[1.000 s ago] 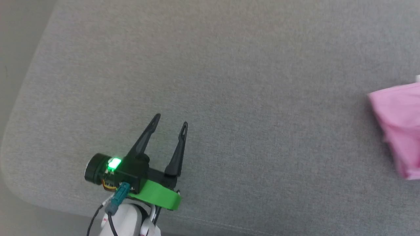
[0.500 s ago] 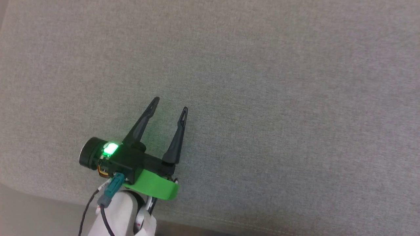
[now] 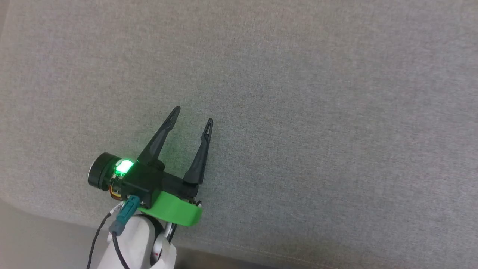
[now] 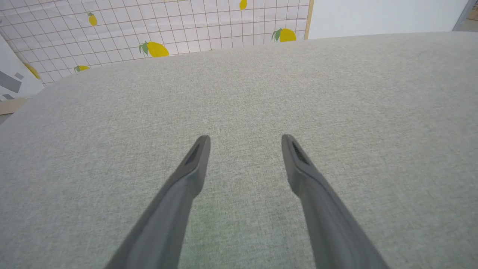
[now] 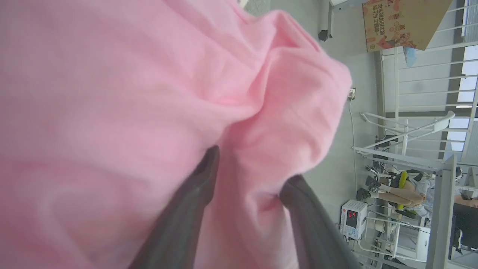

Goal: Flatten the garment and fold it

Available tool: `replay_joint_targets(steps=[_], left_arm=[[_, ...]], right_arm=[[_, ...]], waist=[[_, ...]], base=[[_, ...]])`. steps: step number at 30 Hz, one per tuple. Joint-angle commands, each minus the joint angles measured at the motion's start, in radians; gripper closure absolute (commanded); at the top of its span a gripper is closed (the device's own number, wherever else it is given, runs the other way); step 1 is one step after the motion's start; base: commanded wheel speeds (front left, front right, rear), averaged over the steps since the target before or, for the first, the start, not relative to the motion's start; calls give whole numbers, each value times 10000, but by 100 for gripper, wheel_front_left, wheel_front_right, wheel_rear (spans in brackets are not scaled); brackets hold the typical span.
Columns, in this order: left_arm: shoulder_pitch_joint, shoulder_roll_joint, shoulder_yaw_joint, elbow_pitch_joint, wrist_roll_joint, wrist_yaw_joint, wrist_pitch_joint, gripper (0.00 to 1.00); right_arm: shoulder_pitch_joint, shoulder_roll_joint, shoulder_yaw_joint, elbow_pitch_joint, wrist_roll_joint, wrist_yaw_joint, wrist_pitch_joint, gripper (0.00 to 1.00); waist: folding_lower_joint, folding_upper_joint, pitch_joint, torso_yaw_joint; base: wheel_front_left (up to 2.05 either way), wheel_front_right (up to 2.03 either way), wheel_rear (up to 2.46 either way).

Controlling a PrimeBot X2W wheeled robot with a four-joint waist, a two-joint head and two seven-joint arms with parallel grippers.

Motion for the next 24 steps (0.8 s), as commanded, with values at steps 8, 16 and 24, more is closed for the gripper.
replay_joint_targets(steps=[8, 16, 24], left_arm=[[412, -49, 108, 376, 86, -69, -38, 0], [794, -168, 419, 542, 115, -69, -38, 0], [1090, -160, 682, 694, 220, -68, -38, 0]], right_arm=[[-1275, 689, 622, -391, -546, -19, -740, 0], [-2644, 2266, 1991, -2043, 514, -19, -1785, 0], [-1811, 4096, 2178, -3794, 1575, -19, -3262, 0]], waist=[[-1, -1, -1862, -376], [-1, -1, -3343, -585], [-1, -1, -4229, -495]], base=[[0, 0, 0], [0, 0, 0], [0, 0, 0]])
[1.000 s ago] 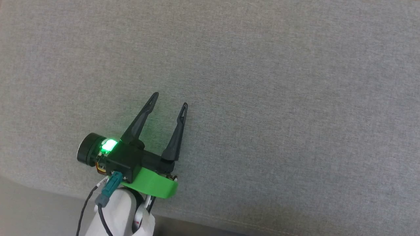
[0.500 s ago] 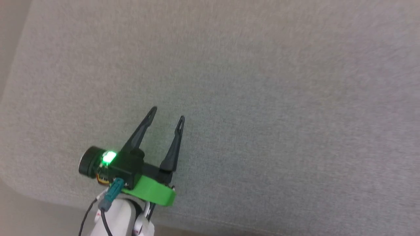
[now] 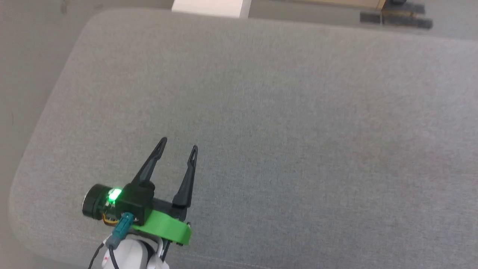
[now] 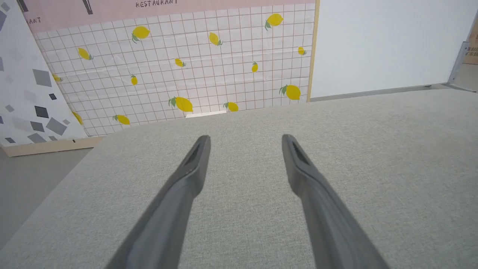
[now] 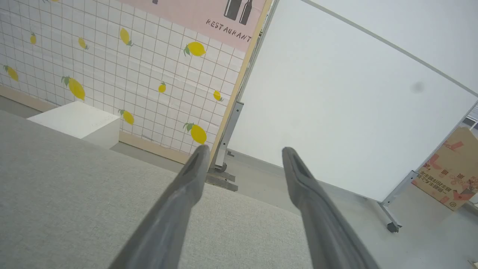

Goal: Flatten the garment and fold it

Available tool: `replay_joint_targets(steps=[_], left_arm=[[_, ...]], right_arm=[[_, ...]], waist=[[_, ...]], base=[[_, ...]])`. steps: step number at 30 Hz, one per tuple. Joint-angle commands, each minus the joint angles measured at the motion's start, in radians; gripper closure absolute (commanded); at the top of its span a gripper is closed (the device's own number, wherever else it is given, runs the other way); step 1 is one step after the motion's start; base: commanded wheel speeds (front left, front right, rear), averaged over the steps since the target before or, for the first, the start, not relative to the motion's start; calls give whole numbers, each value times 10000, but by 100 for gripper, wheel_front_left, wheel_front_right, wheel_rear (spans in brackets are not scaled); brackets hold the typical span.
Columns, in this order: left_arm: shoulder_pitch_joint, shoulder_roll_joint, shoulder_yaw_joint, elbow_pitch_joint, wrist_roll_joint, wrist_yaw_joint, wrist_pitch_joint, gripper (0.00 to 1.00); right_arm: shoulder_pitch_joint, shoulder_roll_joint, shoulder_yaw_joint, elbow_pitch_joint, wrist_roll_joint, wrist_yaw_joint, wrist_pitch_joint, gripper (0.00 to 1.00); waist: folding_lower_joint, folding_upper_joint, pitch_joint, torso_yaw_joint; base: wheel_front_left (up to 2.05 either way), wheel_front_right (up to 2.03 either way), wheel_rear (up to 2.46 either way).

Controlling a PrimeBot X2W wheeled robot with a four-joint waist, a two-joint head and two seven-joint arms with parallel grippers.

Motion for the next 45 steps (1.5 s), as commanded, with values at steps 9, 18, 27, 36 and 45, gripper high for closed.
replay_joint_targets(steps=[9, 18, 27, 36, 45], left_arm=[[576, -74, 314, 362, 267, 125, -38, 0], [952, -57, 268, 600, 564, 314, -38, 0], [1364, -88, 304, 635, 616, 564, -38, 0], [1345, -124, 368, 544, 556, 625, -38, 0], [1376, -120, 323, 450, 542, 572, -38, 0]], right_arm=[[2935, 3102, -373, -1870, 43, -17, -1161, 0], [5093, 4996, -685, -2908, -599, -17, -1423, 0], [6232, 5552, -270, -3606, -553, -17, -1431, 0], [6400, 5648, -26, -3826, -515, -17, -1432, 0], [6407, 5683, -85, -3845, -471, -17, -1433, 0]], waist=[[1, 0, -1105, 4], [1, 0, -1480, 34], [1, 0, -1699, 9], [1, 0, -1723, 23], [1, 0, -1766, 33]], base=[[0, 0, 0], [0, 0, 0], [0, 0, 0], [0, 0, 0], [0, 0, 0]])
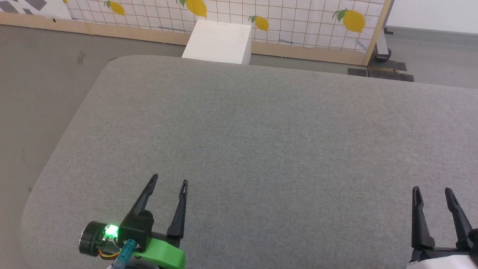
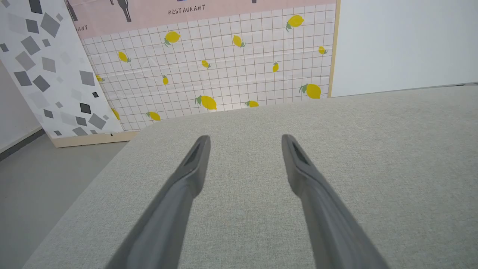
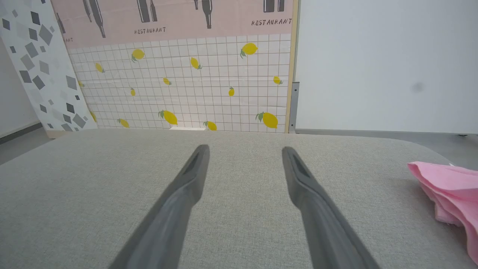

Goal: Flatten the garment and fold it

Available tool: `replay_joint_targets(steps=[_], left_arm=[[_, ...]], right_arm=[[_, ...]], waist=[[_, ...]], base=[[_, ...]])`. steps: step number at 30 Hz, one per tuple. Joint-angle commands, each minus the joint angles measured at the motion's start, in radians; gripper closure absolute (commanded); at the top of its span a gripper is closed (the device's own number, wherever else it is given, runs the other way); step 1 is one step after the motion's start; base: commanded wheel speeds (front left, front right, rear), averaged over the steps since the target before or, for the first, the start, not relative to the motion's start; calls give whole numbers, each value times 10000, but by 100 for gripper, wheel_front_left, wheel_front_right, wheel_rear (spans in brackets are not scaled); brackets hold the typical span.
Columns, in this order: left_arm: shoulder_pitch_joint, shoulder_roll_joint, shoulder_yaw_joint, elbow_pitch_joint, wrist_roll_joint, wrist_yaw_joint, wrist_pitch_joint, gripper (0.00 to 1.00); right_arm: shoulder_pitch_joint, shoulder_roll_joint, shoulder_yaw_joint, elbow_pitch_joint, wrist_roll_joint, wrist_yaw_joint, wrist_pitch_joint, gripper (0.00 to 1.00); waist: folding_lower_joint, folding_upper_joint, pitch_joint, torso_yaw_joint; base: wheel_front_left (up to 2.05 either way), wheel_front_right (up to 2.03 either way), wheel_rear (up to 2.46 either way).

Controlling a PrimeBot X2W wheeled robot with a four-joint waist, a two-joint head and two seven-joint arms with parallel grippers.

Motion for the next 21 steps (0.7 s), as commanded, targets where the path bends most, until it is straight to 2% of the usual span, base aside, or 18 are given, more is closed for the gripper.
replay_joint_targets(steps=[1, 2, 3, 21], left_arm=[[94, -37, 19, -63, -21, 5, -38, 0], [96, -50, 25, -84, -68, -17, -38, 0], [0, -23, 6, -63, -88, -29, 0, 100], [-29, -108, 164, -102, -61, 46, 278, 100]], right_arm=[[105, 31, -11, -35, 23, -15, -58, 0], [109, 33, -18, -29, 28, -15, -58, 0], [1, 4, -13, 2, 4, 2, 0, 100], [-194, 7, 182, 62, -117, 0, 268, 100]], waist=[[1, -1, -9, -2], [1, -1, -16, -4], [1, -1, -18, -4], [1, -1, -44, -140]], base=[[0, 0, 0], [0, 0, 0], [0, 0, 0], [0, 0, 0]])
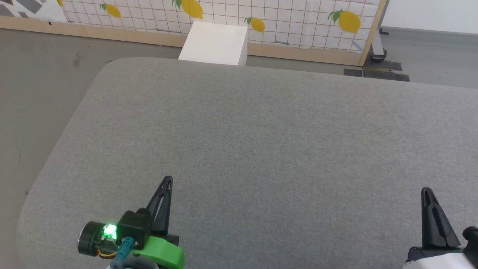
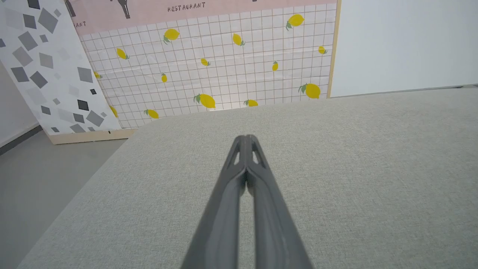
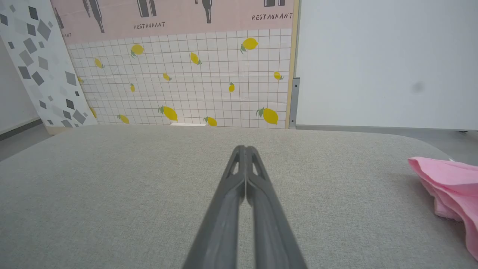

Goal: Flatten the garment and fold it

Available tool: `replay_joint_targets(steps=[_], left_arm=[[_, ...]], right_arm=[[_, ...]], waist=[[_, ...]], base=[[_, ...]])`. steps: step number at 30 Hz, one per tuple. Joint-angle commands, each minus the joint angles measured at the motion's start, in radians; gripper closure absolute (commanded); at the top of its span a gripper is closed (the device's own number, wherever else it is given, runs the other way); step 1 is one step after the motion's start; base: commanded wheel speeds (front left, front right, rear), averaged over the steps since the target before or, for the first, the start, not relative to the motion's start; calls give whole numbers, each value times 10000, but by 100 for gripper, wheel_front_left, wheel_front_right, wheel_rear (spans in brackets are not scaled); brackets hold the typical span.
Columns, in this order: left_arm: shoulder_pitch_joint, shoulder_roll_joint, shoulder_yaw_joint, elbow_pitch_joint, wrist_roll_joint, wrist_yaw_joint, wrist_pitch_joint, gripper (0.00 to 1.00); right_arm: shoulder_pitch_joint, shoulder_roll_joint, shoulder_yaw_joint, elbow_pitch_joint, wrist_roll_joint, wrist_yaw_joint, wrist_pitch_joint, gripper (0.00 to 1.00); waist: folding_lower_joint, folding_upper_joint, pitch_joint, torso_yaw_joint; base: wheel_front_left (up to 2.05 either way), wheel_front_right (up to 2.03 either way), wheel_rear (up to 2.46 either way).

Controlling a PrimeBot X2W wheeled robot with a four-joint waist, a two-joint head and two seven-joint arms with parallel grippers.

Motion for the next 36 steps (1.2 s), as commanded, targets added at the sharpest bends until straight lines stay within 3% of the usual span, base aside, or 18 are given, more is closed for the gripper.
replay_joint_targets(steps=[1, 36], left_arm=[[-25, -51, 70, -43, 30, 62, 82, 100], [-89, -272, 541, -167, 129, 256, 786, 100]], right_arm=[[-176, 6, 62, 25, -96, -2, 69, 100], [-693, 21, 572, 158, -412, -7, 770, 100]], waist=[[1, 0, -3, -17], [1, 0, -61, -363]], base=[[0, 0, 0], [0, 0, 0]])
